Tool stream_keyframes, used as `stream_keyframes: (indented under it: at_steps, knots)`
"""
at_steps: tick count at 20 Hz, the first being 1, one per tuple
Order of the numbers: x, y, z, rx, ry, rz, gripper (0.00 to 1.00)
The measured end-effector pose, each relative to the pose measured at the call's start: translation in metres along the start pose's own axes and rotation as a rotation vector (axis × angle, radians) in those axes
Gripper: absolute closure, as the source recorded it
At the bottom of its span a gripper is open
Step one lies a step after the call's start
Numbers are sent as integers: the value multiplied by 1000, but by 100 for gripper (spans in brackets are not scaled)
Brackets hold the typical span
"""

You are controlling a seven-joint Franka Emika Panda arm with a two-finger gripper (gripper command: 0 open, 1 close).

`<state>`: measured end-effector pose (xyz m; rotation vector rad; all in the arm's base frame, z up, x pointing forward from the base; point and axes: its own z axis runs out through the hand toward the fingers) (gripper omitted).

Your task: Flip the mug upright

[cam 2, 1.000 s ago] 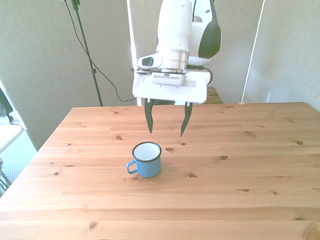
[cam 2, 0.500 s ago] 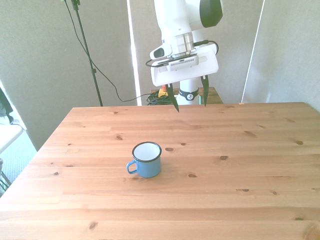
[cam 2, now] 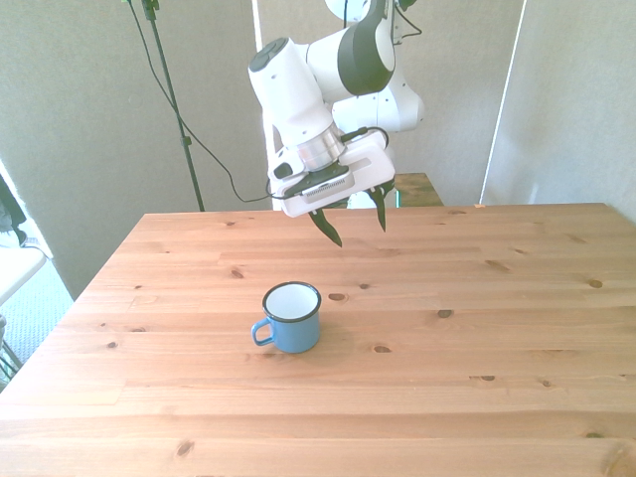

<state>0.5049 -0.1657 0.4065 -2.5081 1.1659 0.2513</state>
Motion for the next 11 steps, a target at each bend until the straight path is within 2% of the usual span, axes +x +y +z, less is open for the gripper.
stream_keyframes:
  at_steps: [4, 11]
  knots:
    - [4, -1, 13, -11, -22, 6, 0]
    - [-4, -7, 4, -1, -9, -13, 0]
